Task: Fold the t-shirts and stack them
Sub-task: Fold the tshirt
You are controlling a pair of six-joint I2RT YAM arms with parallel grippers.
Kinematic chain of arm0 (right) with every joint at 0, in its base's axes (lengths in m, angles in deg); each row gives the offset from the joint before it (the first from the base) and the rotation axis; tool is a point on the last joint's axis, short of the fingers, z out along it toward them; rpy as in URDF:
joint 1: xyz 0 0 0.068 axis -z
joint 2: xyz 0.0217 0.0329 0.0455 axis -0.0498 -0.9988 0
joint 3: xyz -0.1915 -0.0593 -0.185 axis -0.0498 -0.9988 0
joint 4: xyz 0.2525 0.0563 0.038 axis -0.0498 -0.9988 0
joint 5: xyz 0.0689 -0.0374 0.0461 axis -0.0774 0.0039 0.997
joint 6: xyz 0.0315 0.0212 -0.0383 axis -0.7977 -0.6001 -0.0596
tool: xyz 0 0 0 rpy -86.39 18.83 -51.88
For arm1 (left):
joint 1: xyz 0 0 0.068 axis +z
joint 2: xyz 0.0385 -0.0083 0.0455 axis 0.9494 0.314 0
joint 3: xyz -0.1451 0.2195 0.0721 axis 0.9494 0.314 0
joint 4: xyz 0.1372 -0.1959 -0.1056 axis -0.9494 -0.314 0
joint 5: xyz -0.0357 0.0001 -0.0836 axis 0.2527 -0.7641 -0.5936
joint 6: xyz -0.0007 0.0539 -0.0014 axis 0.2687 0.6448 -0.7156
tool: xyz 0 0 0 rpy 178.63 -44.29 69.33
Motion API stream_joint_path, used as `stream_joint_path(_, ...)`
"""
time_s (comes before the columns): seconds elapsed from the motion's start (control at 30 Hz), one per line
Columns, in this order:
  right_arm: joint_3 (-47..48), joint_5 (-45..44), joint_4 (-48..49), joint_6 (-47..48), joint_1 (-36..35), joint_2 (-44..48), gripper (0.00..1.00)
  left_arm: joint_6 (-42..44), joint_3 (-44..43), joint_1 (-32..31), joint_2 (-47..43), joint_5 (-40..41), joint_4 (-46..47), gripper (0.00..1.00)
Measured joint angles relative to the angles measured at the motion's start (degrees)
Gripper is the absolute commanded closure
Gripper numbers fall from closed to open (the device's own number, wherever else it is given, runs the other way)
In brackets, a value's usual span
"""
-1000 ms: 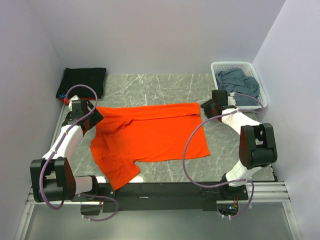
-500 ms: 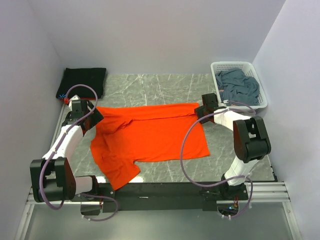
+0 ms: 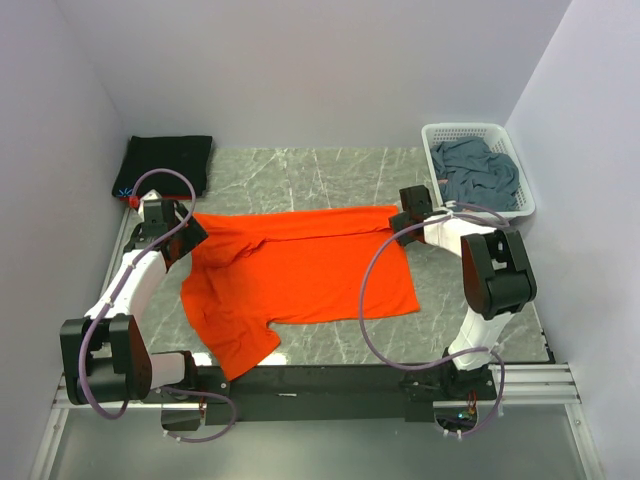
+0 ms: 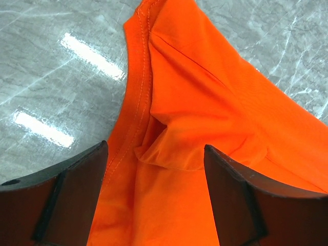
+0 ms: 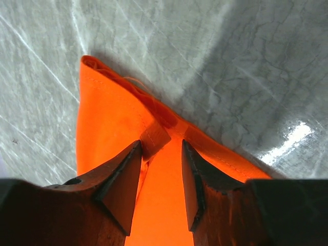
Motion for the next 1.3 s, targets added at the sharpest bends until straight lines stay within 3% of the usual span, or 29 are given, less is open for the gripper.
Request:
stream_joint_path(0.2, 0.3, -0.1, 0.5, -0.7, 0.0, -1.4, 0.64, 0.0, 0.0, 0.0, 0.0, -0.2, 0.0, 0.20)
stream_joint_path(0.37, 1.6, -0.9, 0.0, 0.1, -0.2, -2.5, 0.82, 0.0, 0.0, 0.0, 0.0, -0.2, 0.0, 0.20)
stream_joint_path(0.8, 4.6, -3.7, -3.2, 7.4, -0.2, -2.5, 0.85, 0.0, 0.0, 0.0, 0.0, -0.2, 0.0, 0.20)
stream_joint_path(0.97, 4.6, -3.6, -3.9, 9.5, -0.2, -2.5, 0.72, -0.1, 0.0, 0.0, 0.0, -0.2, 0.0, 0.20)
stream_joint_path(1.17, 4.9, -4.1, -4.8, 13.6, -0.9, -2.5, 0.45, -0.1, 0.6, 0.0, 0.0, -0.4, 0.2, 0.19)
stream_joint_path(1.3, 7.3, -5.5, -7.2, 19.4, -3.4, -2.1, 0.41, -0.1, 1.0, 0.0, 0.1, -0.8, 0.2, 0.16)
